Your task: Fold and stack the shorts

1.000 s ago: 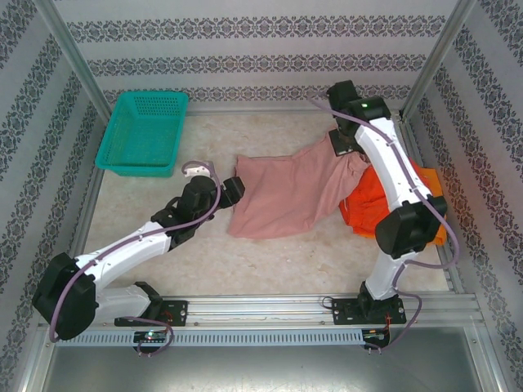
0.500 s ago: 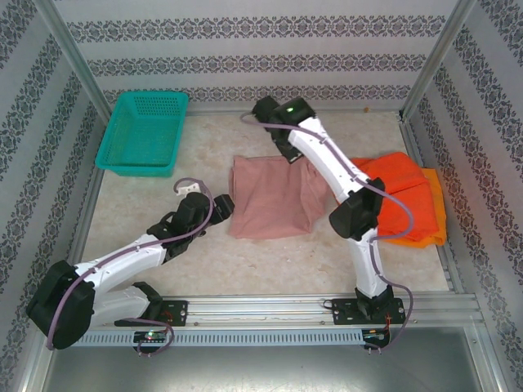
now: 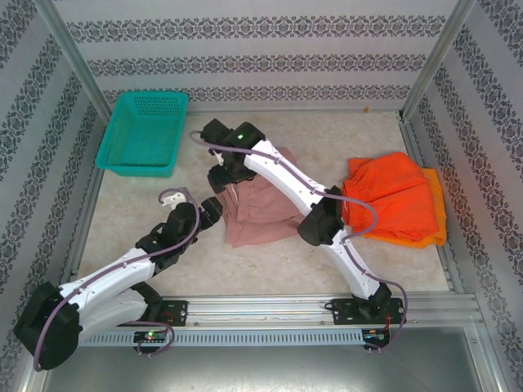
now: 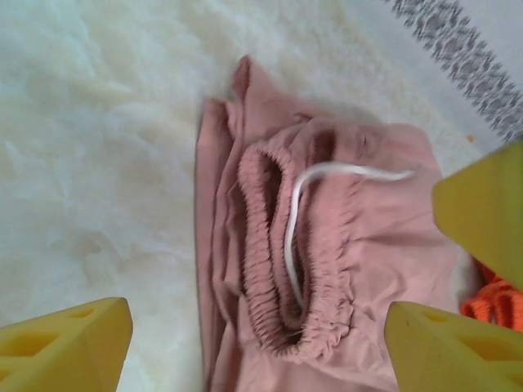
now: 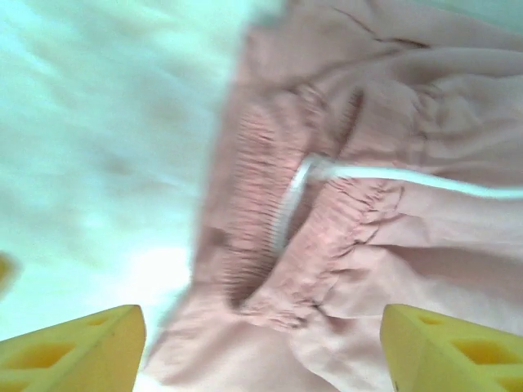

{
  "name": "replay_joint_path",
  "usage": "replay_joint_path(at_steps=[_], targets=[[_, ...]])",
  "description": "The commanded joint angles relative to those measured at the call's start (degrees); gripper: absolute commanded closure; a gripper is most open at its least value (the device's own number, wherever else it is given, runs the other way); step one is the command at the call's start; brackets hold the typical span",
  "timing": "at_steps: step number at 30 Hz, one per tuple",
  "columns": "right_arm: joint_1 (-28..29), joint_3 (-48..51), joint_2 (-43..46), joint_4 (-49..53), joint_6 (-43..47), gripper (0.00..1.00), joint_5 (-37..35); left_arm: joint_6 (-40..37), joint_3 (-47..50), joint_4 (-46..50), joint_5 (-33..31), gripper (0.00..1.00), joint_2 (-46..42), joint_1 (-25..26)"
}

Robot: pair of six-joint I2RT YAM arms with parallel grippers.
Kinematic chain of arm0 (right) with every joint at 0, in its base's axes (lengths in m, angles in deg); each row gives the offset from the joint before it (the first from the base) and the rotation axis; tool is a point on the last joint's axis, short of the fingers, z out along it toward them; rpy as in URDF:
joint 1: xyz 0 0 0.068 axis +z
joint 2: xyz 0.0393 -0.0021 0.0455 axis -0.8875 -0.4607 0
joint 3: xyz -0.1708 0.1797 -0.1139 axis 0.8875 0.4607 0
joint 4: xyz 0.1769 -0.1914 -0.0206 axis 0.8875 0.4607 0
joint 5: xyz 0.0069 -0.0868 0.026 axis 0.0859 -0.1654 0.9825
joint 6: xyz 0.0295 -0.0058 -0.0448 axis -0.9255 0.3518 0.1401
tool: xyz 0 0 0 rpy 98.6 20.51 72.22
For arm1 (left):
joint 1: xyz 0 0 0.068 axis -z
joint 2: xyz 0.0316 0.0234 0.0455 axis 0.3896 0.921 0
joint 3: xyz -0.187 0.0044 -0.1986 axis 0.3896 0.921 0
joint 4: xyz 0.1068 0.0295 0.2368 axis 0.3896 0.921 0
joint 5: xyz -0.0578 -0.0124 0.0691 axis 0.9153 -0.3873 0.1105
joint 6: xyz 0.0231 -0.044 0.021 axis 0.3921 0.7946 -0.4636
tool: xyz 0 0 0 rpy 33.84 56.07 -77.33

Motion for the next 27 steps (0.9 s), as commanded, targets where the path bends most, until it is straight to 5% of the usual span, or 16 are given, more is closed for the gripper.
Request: replay_joint_path(at_steps=[1,6,13,18,27], targets=[[-4.3,11.4,16.2,-14.2,-4.4,0.20,13.3,0.6,-0.8,3.5,-3.2,0.16,-3.3,-0.9],[-11.1,38.3,31.3,-29.5,-8.4,0.15,13.0,-0.7,-5.6,5.6,0.7,0.08,-1.5,-1.5],[-17.4,53.1,35.3,-32.7,-7.0,0.12,10.6,-3.5,-16.6,5.5,17.1,0.06,13.4,-6.4],[-18.9,62.0,36.8,-36.5,-6.8,0.12,7.4,-6.8,-24.3,5.4,21.8,0.09,24.1,-9.2],[-19.9,76.8,38.5,-48.8,-11.9,0.12,13.9,-12.1,-39.4,10.3,24.8,0.24,42.7,-9.8]])
